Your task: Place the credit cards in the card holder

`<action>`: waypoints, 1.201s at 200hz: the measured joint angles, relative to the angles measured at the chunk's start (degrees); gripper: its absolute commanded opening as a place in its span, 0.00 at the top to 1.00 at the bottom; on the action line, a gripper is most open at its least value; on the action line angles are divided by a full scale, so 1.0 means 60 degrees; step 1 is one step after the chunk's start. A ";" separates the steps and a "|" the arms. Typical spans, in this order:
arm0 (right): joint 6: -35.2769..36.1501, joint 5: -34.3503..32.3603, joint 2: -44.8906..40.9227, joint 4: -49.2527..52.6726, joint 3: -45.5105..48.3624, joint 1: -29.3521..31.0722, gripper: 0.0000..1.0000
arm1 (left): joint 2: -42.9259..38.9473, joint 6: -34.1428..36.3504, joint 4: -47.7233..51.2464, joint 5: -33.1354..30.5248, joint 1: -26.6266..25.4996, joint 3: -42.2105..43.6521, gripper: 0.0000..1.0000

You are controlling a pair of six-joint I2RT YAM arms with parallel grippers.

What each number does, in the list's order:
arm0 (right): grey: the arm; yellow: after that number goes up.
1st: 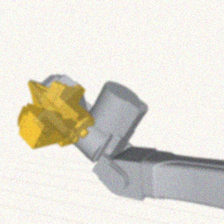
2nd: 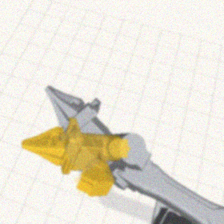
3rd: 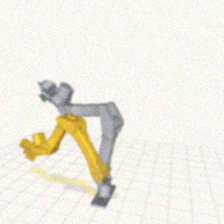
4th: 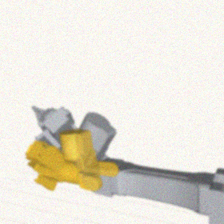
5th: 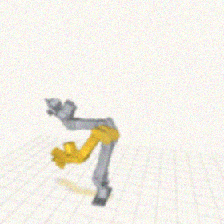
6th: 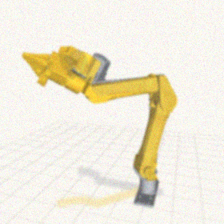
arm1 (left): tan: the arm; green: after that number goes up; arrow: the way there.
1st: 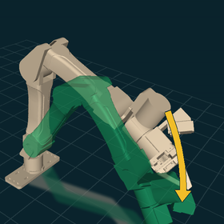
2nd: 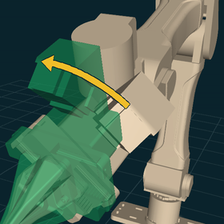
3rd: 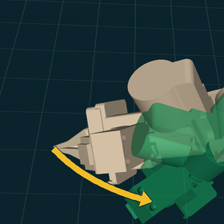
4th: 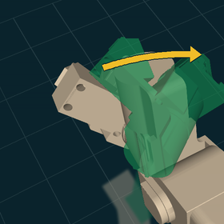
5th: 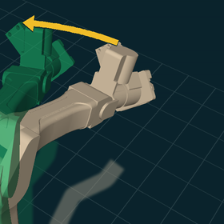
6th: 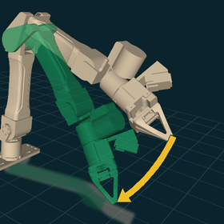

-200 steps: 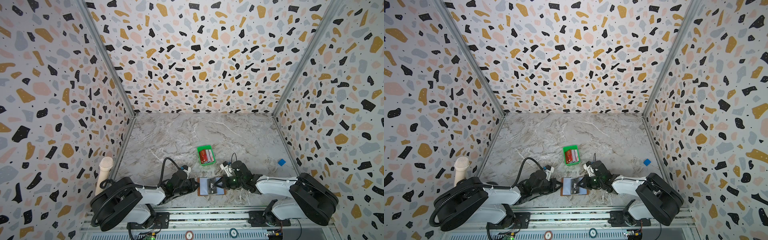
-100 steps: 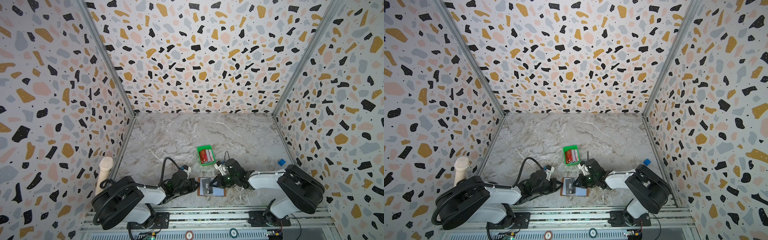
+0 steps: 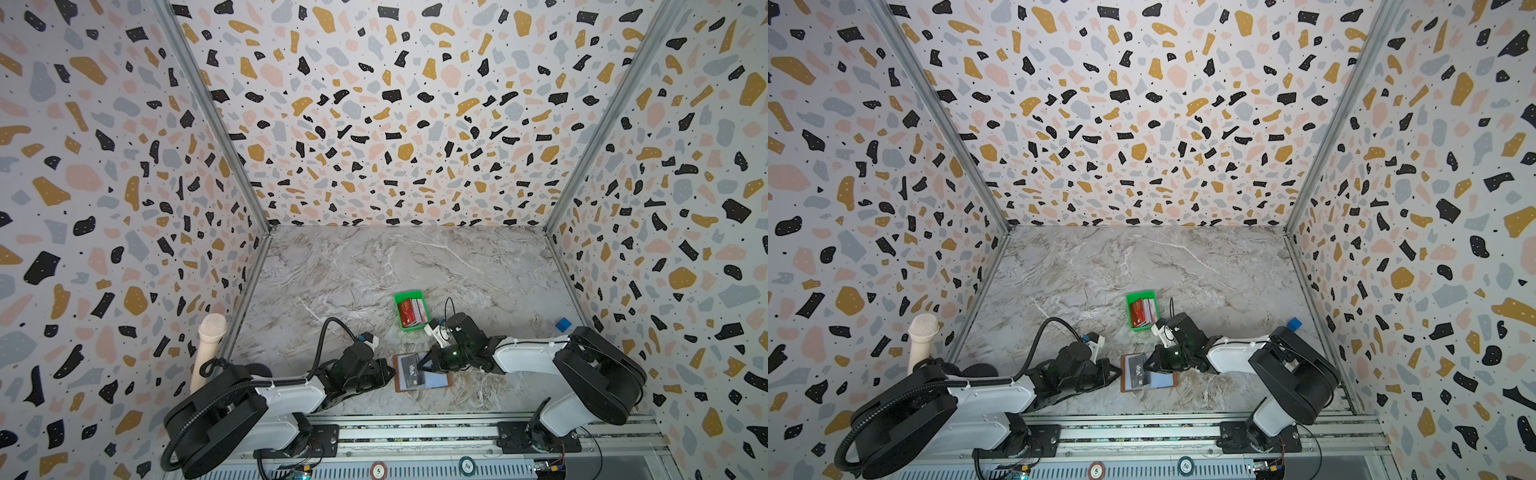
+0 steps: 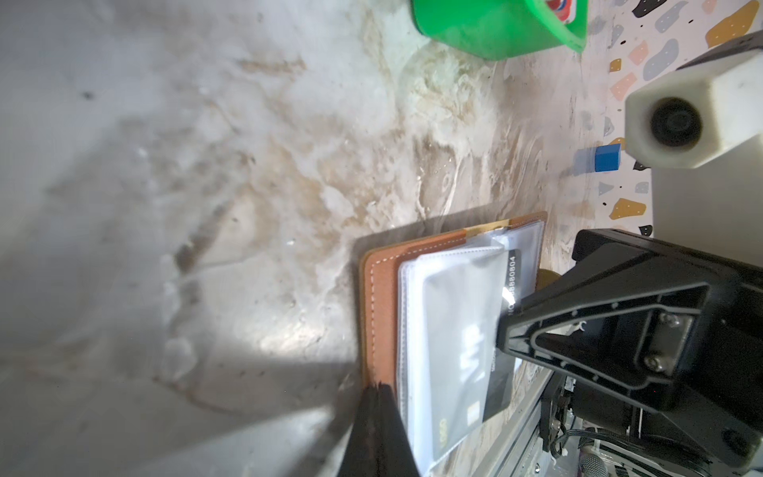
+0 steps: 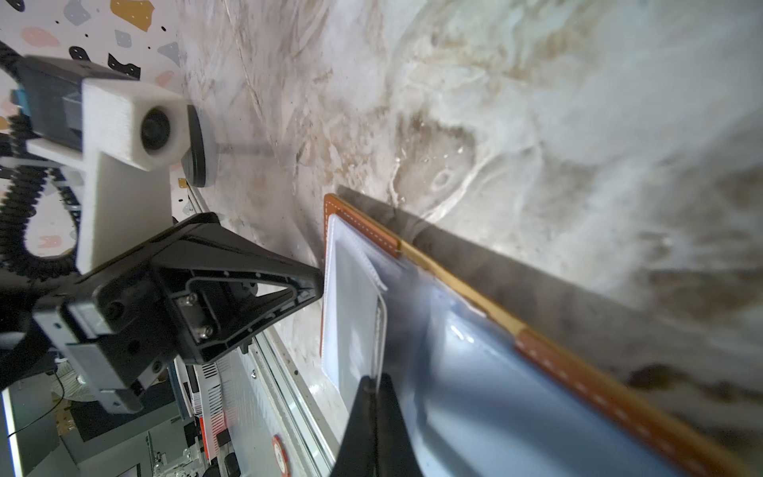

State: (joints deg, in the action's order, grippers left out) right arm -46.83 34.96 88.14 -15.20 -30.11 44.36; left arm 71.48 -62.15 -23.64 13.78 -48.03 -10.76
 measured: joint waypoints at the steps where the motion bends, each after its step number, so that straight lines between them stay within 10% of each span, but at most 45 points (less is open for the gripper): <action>1: 0.0007 0.0000 0.0000 0.0004 -0.0004 0.0000 1.00 | 0.0000 -0.0004 0.0007 0.0000 0.0000 0.0000 1.00; 88: 0.0266 -0.0222 0.0463 0.0546 -0.0692 0.0321 1.00 | 0.0484 -0.0004 -0.0659 0.0186 0.0004 -0.0007 1.00; 172: 0.0794 -0.1486 -0.0499 0.2244 -0.0823 0.0488 0.58 | 0.0532 0.0000 -0.0725 0.0288 0.0000 -0.0007 1.00; 240: 0.1155 -0.2477 -0.0936 0.3075 -0.1056 0.0616 0.91 | 0.0481 0.0102 -0.0576 0.0291 -0.0007 -0.0055 1.00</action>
State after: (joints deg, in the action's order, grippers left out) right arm -39.90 20.10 82.52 3.25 -36.45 48.05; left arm 74.37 -61.54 -27.09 15.53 -48.07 -11.09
